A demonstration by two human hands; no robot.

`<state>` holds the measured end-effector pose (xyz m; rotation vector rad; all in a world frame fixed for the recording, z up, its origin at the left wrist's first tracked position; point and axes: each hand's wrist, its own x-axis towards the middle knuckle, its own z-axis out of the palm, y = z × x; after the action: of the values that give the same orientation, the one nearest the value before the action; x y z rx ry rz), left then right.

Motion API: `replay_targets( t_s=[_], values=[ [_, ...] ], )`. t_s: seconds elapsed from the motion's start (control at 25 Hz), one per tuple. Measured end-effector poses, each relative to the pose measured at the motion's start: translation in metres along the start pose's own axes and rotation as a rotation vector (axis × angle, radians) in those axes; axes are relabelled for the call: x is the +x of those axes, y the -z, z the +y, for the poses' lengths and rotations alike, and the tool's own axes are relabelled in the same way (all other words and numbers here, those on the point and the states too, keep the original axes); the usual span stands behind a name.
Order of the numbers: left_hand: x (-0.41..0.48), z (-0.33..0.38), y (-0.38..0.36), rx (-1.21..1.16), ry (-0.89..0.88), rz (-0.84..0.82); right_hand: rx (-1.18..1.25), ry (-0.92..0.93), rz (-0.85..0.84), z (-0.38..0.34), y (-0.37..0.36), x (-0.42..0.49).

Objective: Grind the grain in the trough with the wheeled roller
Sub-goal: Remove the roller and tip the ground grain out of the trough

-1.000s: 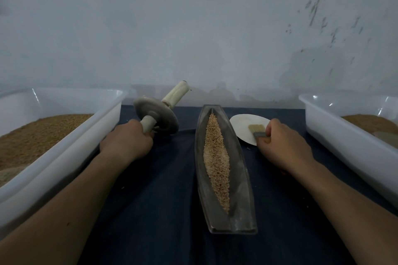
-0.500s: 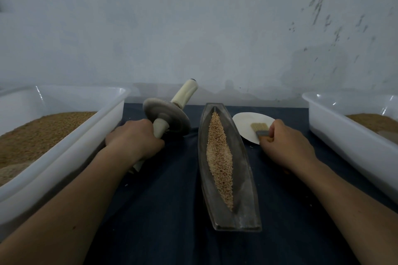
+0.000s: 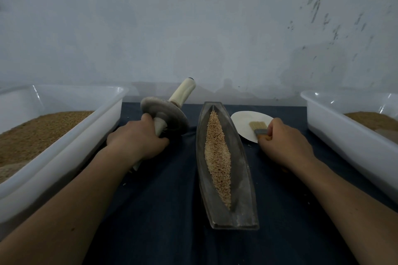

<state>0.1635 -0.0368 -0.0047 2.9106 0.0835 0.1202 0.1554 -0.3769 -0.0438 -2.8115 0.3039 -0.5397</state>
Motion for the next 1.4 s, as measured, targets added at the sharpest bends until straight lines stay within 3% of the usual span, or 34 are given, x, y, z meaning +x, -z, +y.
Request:
replay_targets(
  t_s=[0.36,0.6,0.76,0.8,0.88,0.96,1.16,1.28,1.4],
  values=[
    [-0.011,0.007,0.012,0.105,0.009,0.073,0.002,0.005,0.018,0.0,0.0,-0.001],
    [-0.031,0.021,0.037,0.204,-0.009,0.035,0.008,0.01,0.01,-0.001,0.0,0.0],
    [-0.05,0.043,0.05,0.086,-0.252,0.216,-0.001,-0.003,-0.01,-0.002,0.003,-0.001],
    [-0.055,0.052,0.047,0.008,-0.299,0.139,-0.018,-0.014,-0.035,-0.003,0.006,-0.001],
    [-0.064,0.07,0.033,-0.233,-0.309,-0.193,-0.073,-0.044,-0.126,-0.004,0.014,-0.001],
    [-0.067,0.078,0.018,-0.58,-0.184,-0.467,-0.132,-0.056,-0.219,-0.005,0.02,-0.002],
    [-0.055,0.072,0.002,-1.013,-0.095,-0.524,-0.078,-0.028,-0.175,-0.006,0.018,-0.004],
    [-0.053,0.068,-0.002,-1.061,-0.027,-0.658,0.033,-0.026,-0.076,-0.007,0.015,-0.004],
    [-0.054,0.072,-0.007,-1.041,-0.034,-0.664,0.16,-0.027,-0.022,-0.009,0.01,-0.005]
  ],
)
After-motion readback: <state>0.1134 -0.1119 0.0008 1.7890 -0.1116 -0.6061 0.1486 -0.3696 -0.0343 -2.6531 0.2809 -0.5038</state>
